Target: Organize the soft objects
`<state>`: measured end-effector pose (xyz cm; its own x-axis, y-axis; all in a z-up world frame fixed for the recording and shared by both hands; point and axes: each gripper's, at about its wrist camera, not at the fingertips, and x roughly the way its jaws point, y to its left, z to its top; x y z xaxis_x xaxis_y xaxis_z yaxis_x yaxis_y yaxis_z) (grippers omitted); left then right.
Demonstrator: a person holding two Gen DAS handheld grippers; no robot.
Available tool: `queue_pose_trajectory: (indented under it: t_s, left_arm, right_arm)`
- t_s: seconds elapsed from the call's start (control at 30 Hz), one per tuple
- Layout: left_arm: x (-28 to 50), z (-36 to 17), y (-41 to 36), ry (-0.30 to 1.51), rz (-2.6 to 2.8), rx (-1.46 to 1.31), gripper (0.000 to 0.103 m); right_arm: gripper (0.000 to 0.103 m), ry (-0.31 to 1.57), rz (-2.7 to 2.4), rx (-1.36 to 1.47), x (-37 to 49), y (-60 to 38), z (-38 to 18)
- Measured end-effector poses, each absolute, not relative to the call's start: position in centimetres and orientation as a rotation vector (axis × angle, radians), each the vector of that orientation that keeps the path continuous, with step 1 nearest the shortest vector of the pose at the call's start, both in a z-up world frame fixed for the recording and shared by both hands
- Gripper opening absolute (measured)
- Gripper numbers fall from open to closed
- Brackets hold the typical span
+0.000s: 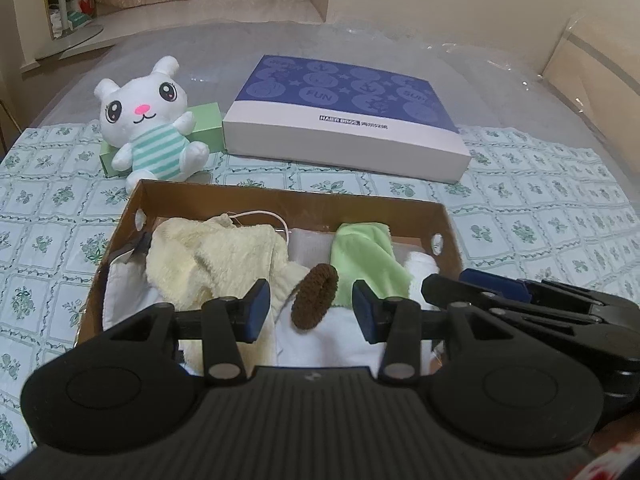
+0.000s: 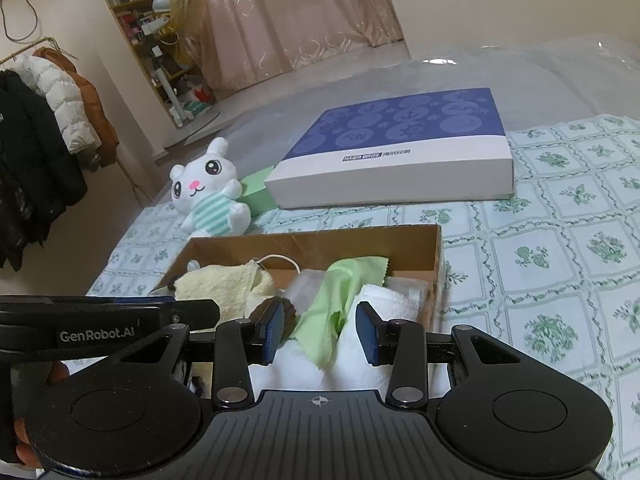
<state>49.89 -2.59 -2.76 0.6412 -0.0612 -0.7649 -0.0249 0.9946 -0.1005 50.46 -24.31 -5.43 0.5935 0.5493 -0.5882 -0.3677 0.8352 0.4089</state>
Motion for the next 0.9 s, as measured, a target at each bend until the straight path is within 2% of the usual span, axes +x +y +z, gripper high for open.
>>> queue_pose_trajectory:
  t_s: [0.1, 0.17, 0.23, 0.3, 0.6, 0.9]
  left_arm:
    - [48.6, -1.6, -2.6, 0.847, -0.036, -0.098, 0.041]
    - [47.6, -0.7, -2.6, 0.825, -0.045, -0.093, 0.041]
    - [46.5, 0.2, -2.5, 0.802, -0.058, -0.092, 0.045]
    - [45.0, 1.2, -2.4, 0.777, -0.074, -0.093, 0.05]
    - [36.6, 4.2, -2.0, 0.669, -0.105, -0.069, 0.053]
    - [25.8, 5.8, -1.0, 0.611, -0.099, -0.014, 0.055]
  right_arm:
    - [0.042, 0.76, 0.52, 0.257, 49.3, -24.7, -4.8]
    - [0.049, 0.752, 0.513, 0.271, 48.3, -25.1, -4.2]
    - [0.066, 0.729, 0.501, 0.287, 47.0, -25.7, -3.4]
    - [0.071, 0.697, 0.488, 0.292, 45.7, -26.1, -2.7]
    - [0.076, 0.623, 0.471, 0.298, 38.1, -27.8, 0.2]
    - [0.078, 0.587, 0.435, 0.182, 28.5, -27.1, 1.3]
